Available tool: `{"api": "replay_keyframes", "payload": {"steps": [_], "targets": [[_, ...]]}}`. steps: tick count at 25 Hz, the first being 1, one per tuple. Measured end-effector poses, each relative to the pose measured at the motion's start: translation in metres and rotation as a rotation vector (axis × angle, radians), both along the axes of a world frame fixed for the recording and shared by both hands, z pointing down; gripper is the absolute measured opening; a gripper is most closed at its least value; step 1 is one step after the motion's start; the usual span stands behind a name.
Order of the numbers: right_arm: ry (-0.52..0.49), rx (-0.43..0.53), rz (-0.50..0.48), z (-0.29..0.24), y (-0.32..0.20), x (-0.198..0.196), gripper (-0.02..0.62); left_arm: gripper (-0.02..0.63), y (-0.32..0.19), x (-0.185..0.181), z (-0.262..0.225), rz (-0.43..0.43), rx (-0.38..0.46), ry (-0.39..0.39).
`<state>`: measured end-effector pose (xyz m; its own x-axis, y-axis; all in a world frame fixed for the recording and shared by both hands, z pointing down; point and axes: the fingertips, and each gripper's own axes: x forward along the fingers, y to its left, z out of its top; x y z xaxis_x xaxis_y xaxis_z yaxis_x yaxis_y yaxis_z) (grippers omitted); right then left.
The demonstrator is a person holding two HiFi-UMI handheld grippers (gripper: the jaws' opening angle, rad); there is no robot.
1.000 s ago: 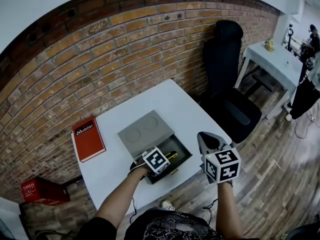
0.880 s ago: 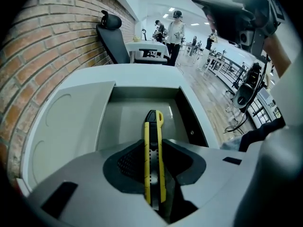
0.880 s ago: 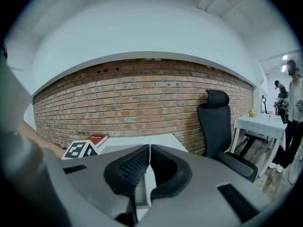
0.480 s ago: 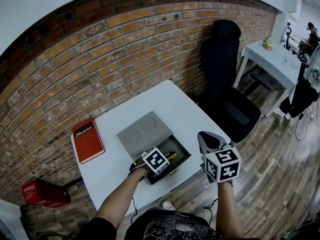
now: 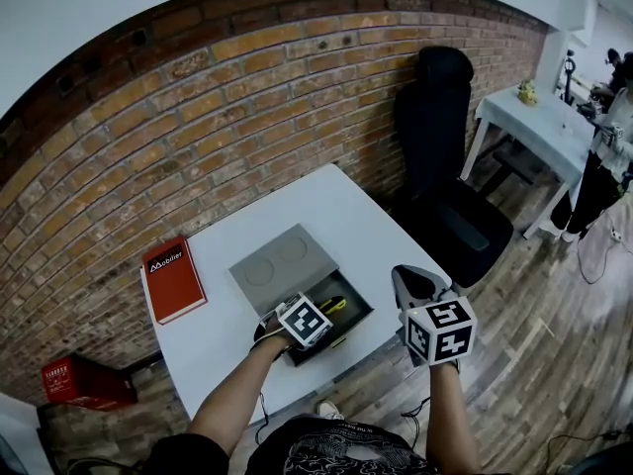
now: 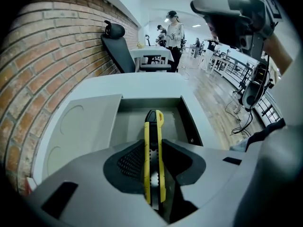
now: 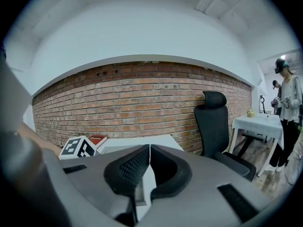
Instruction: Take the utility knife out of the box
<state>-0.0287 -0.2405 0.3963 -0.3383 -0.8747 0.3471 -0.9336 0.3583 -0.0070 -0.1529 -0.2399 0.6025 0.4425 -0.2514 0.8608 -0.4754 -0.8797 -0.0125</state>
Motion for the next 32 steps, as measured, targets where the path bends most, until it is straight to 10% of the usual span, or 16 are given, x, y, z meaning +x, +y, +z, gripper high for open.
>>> {"api": "replay_keyframes", "payload": {"steps": [32], "targets": [[-0.009, 0.047, -0.147, -0.031, 0.063, 0.010, 0.020, 0.127, 0.033, 0.000, -0.166, -0.357, 0.413, 0.265]]}}
